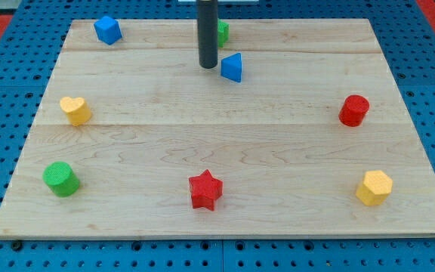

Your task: Slide red circle towards center

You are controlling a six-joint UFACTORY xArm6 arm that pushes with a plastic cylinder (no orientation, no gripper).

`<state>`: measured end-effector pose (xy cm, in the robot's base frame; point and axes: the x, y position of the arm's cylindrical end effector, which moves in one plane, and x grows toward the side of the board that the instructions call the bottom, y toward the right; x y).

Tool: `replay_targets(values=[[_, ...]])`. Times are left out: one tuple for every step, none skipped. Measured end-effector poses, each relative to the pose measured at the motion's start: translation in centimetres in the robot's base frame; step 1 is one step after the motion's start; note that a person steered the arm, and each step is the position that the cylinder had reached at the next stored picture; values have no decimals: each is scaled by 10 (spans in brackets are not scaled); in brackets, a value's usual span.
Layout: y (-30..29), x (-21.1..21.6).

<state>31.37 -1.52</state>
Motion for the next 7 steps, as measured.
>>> replay_targets(values=[[75, -3], [107, -10], [141, 5], [192, 6], [294, 18], [348, 92], [290, 122]])
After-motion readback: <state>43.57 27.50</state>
